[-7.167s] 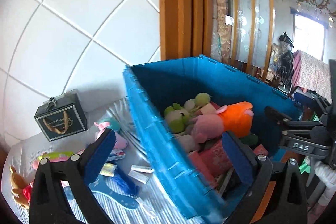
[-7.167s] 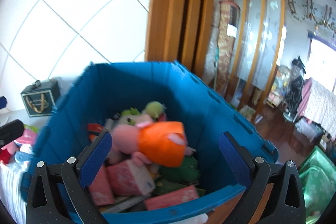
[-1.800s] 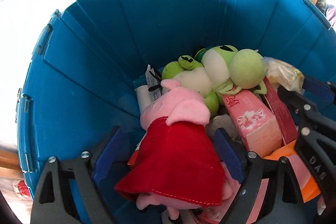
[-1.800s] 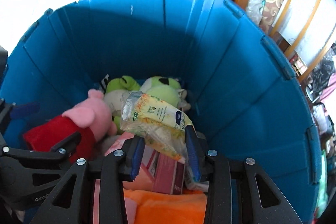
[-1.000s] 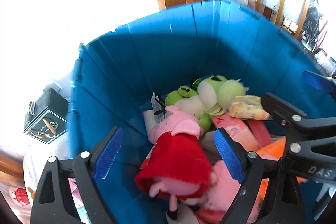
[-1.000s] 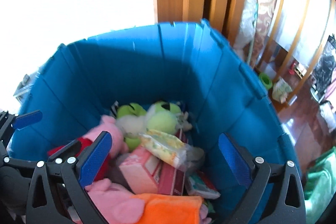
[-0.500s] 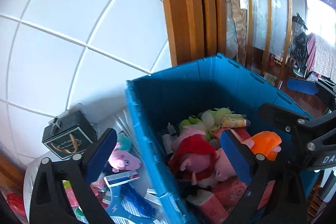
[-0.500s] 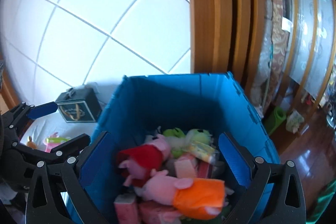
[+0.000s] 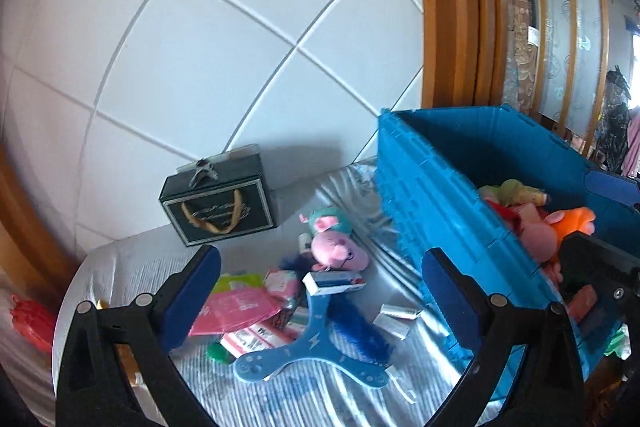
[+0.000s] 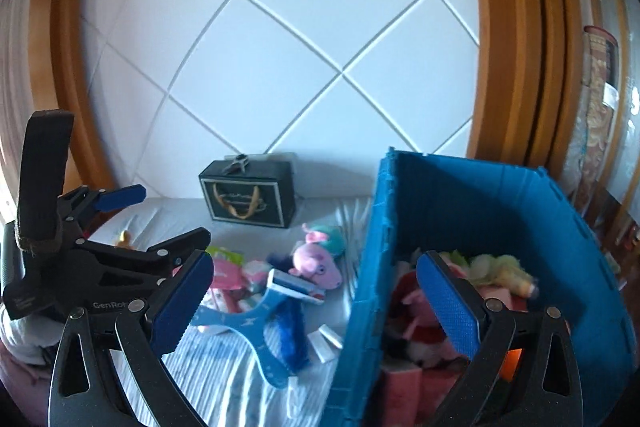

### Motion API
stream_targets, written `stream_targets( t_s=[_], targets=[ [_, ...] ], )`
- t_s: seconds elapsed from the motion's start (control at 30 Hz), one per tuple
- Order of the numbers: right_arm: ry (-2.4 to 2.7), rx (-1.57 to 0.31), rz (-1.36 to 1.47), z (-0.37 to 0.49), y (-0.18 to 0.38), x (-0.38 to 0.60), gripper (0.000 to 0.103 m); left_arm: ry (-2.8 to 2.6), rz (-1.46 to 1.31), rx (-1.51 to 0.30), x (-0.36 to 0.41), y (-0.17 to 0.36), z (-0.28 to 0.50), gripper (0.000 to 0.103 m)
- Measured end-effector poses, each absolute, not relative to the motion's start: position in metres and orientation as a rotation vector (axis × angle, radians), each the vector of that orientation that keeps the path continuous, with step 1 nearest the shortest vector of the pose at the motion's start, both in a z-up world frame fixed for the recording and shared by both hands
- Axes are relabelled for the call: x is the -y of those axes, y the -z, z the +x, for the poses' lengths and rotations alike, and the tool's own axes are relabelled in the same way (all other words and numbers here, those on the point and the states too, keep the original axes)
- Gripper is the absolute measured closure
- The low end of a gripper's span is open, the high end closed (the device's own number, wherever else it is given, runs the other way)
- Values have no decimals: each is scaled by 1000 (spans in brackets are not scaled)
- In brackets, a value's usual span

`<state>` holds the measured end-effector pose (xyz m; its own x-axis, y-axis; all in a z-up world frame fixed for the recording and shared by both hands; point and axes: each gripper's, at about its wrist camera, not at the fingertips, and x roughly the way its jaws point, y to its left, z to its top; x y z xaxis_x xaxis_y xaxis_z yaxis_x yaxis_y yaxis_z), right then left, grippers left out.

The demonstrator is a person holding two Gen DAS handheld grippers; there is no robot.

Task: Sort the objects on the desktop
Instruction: 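Bring both tools back from the bin to the item heap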

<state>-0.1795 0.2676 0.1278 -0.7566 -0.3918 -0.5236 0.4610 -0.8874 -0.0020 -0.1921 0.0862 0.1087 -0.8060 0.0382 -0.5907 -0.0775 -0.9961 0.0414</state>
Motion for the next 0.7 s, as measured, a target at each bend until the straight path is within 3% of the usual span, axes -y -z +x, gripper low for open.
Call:
stream_targets(
  t_s=[0.43,0.7],
  targets=[
    [2425,-199,932,-179,-24,-168,0,-2996,-1417,130,85,26,-177,1],
    [2422,-221,1092,-214,41,-152,0,-2927,-1681,183,109,116,-191,1]
  ],
)
